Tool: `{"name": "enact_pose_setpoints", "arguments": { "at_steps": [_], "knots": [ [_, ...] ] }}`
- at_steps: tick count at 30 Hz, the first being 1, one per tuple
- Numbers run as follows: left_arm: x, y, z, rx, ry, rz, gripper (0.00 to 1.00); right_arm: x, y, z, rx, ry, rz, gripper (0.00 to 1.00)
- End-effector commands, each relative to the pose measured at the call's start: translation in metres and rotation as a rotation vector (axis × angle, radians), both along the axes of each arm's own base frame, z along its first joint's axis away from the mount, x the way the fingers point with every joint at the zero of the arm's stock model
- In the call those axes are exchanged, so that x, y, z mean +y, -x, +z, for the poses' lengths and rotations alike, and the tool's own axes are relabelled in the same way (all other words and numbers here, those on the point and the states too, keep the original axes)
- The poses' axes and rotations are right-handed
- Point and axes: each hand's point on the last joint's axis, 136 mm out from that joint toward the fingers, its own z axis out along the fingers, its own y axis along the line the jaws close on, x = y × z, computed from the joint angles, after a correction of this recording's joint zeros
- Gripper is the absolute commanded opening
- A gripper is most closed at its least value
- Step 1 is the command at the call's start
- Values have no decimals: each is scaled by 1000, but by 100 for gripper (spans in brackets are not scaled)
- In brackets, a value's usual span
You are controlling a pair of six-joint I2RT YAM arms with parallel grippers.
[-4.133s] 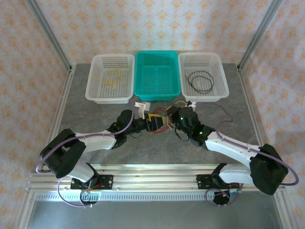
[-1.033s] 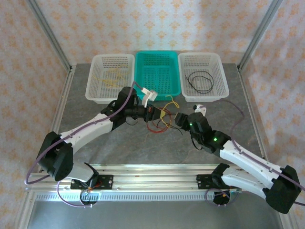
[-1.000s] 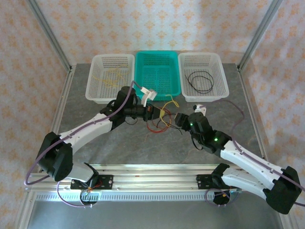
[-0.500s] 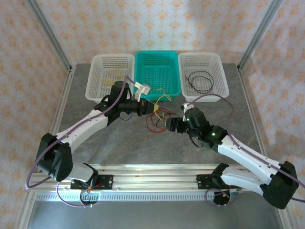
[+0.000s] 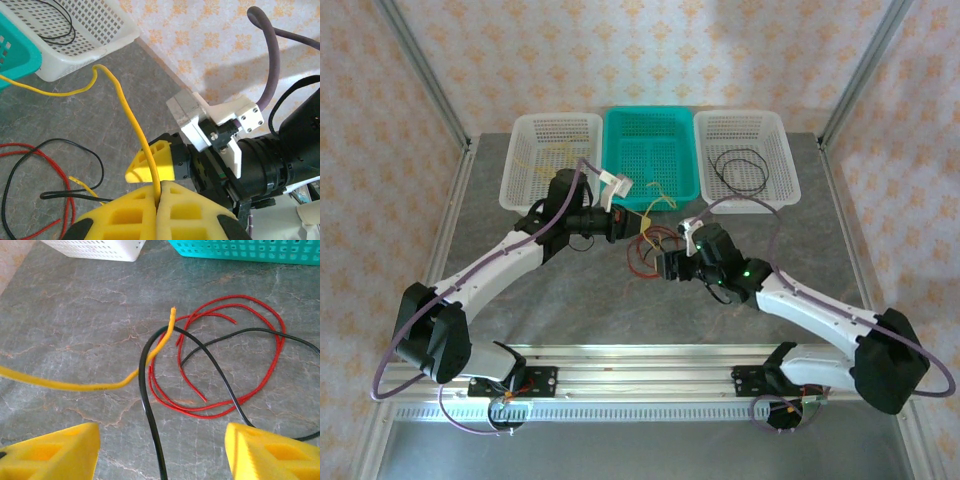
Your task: Untangle the cables
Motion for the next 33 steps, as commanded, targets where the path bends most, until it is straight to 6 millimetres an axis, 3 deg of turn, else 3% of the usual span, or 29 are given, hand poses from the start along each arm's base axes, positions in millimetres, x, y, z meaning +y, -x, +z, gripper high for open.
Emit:
{"name": "enact_pose_setpoints", "arguments": {
  "at_steps": [1,5,10,18,24,28,33],
  "knots": [
    [1,5,15,-38,31,-24,0,9,-8,-5,-26,-9,15,63],
    [1,5,14,-35,33,-23,0,14,-13,-13,-17,-17,10,53],
    [2,4,12,-32,28,-17,0,20,-14,-10,-8,-50,15,32],
    [3,7,5,-14,20,-21,0,7,-21,6,-54,-77,-80,9],
    [5,16,-8,8,-11,-44,0,-13,-38,22,-90,-110,-222,0],
    [4,26,-11,23,-5,-93,0,-21,-49,24,-74,-121,-291,0],
    [4,32,-12,26,-13,-118,0,-16,-52,25,-70,-142,-273,0]
  ]
}}
